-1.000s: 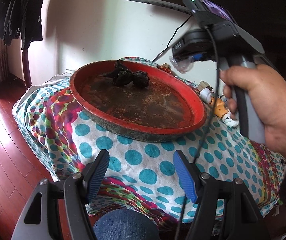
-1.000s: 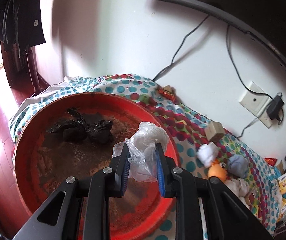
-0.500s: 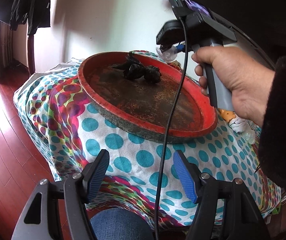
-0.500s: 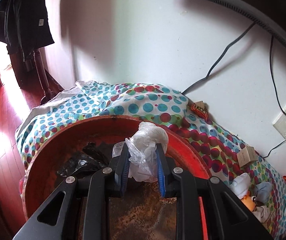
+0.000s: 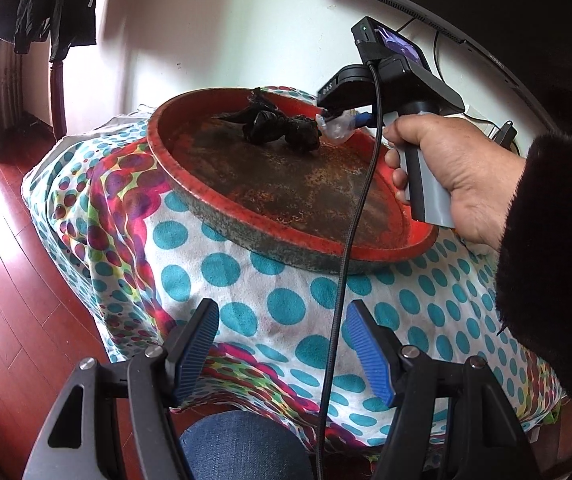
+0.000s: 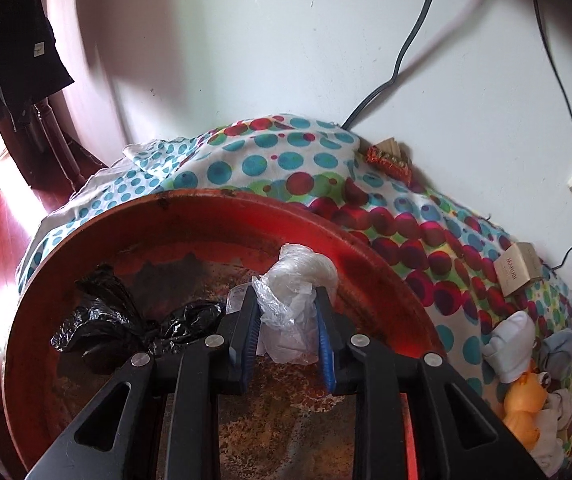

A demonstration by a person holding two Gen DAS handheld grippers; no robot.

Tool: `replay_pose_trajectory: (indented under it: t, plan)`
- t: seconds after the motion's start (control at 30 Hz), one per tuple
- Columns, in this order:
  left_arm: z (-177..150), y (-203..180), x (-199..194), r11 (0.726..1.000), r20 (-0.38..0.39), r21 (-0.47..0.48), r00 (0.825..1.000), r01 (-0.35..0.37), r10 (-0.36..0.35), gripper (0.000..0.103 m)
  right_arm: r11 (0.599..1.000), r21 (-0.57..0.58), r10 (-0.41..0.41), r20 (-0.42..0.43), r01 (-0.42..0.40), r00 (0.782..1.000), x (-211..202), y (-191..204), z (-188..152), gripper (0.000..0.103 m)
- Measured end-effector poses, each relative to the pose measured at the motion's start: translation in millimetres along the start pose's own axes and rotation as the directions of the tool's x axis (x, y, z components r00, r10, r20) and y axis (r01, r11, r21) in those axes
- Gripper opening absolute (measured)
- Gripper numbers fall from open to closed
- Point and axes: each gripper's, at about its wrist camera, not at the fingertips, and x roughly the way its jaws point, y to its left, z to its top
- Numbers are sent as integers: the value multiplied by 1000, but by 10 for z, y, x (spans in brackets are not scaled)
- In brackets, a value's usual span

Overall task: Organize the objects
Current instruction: 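Lower the clear bag into the tray and open the right tool, then withdraw the right tool from the tray back over the bed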

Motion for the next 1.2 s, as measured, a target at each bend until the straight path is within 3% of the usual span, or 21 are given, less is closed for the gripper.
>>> replay_pose_trajectory:
  t: [0.03, 0.2, 0.27, 0.33, 0.4, 0.5, 0.67, 0.8, 1.0, 1.2]
  plan:
    - [-2, -9, -3, 1000, 1, 3, 1000, -1, 1, 68, 1000, -3, 20, -4, -20, 1000, 0, 3, -15, 41]
    - [3, -52, -73, 1000, 34, 25, 999, -1, 0, 68, 999, -20, -39, 124, 42, 991, -435, -66, -29, 69]
    - [12, -79, -132, 999, 61, 35, 998, 3, -5, 68, 997, -2, -70, 204, 72, 976, -754, -192, -51, 70]
    - [30, -117, -228, 998, 111, 53, 994, 15, -21, 68, 995, 31, -98, 266, 93, 959, -1073, -417, -136, 88]
    - [40, -177, -329, 996, 169, 81, 985, 28, -42, 68, 990, 65, -138, 310, 124, 941, -1356, -758, -338, 97]
    - [5, -338, -426, 986, 224, 157, 971, 52, -87, 68, 950, 150, -306, 299, 272, 904, -1553, -1468, -875, 98]
    - [-130, -649, -387, 952, 169, 280, 969, 126, -179, 68, 858, 337, -458, 162, 387, 874, -1514, -2559, -1759, 98]
    - [-279, -942, -313, 918, 127, 362, 967, 162, -220, 68, 794, 474, -481, 107, 381, 870, -1564, -3183, -2220, 98]
    - [-259, -1539, -216, 847, 99, 504, 963, 168, -250, 68, 777, 554, -449, 153, 299, 881, -1638, -3486, -2439, 99]
    - [137, -2123, 199, 847, 53, 491, 964, 203, -261, 68, 777, 570, -435, 181, 267, 882, -1679, -3500, -2482, 102]
